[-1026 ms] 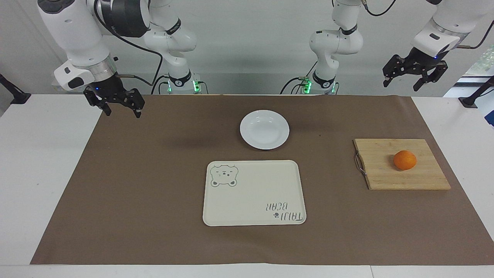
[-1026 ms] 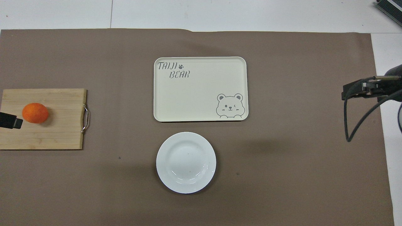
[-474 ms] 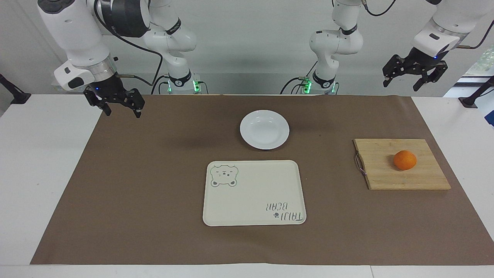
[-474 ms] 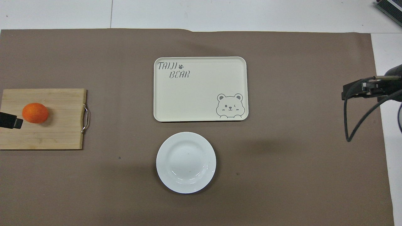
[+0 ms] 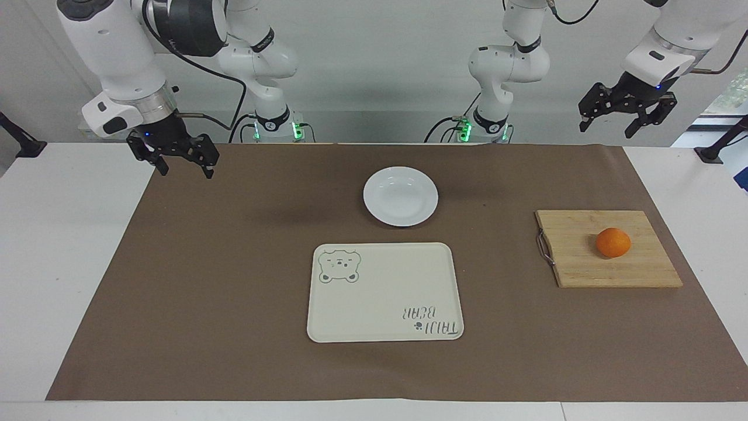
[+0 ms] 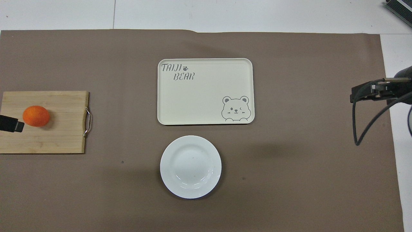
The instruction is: Place orange and plate with both arms
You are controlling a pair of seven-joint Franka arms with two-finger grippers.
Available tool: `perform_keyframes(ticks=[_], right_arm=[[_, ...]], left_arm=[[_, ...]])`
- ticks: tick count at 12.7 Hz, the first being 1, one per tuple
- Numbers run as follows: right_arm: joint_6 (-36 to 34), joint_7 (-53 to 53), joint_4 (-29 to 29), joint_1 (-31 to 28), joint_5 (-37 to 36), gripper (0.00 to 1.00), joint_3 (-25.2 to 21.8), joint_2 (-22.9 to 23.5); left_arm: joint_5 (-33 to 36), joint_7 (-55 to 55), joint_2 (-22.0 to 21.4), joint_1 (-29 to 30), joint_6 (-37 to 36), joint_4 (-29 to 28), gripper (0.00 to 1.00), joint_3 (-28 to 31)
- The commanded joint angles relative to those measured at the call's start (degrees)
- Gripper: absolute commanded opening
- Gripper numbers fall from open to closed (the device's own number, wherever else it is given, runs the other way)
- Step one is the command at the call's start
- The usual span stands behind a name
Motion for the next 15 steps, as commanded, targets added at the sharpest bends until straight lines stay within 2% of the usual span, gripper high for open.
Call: perform_keyframes(ticks=[1,15], right_arm=[[-0.5,0.9,-0.5,-0.7,0.9,1.00,0.5,-0.6],[-0.5,0.9,-0.5,-0.7,0.9,1.00,0.5,-0.6]], left_arm=[[0.8,-0.8,-0.8,-1.4,0.0,-0.4,1.00,0.6],[0.8,-0.8,-0.8,-1.2,0.3,-0.4,1.00,0.4]])
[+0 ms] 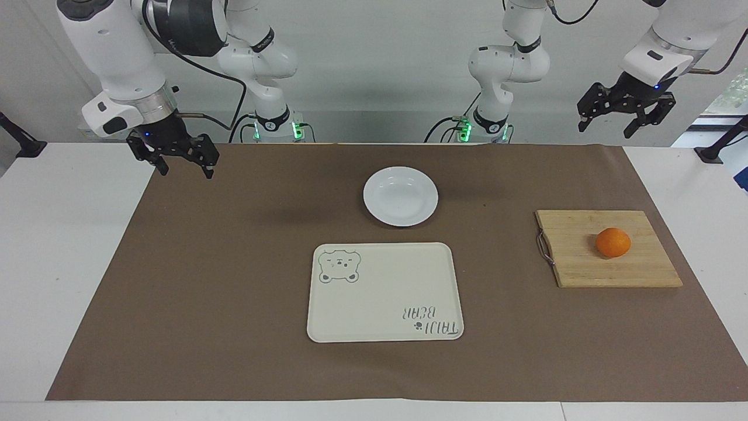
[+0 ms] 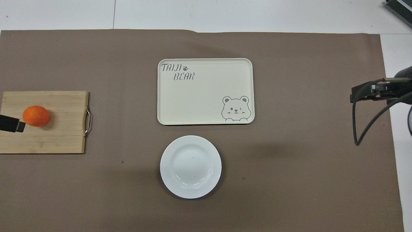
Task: Place orange and plate with both arms
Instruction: 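Reach the left gripper down to the orange on the cutting board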
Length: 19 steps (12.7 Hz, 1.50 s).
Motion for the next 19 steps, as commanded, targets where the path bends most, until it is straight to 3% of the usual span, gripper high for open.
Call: perform_keyframes(ticks=[1,7,11,15,19], right_arm=[[-0.5,0.9,-0.5,-0.7,0.9,1.00,0.5,-0.6],[-0.5,0.9,-0.5,-0.7,0.9,1.00,0.5,-0.6],[-0.5,0.9,-0.5,-0.7,0.8,1.00,0.5,-0.6],[-0.5,0.9,-0.5,-0.7,0.9,1.00,0.5,-0.6],[-0.5,0.9,-0.5,-0.7,0.9,1.00,0.5,-0.6]], left_arm=[[0.8,-0.5,-0.8,-0.9,0.9,-0.4,1.00,0.7],[-1.3,8.2,0.3,7.3,13.5,-4.6,1.00,1.3],[-3.1,12.2,6.8,12.4,21.3,-5.5,1.00,1.3],[-5.5,14.9,11.0,14.4,32.8,-12.2,1.00,1.2],[-9.4,18.5,17.1,16.9,38.8,-15.2,1.00,1.3]])
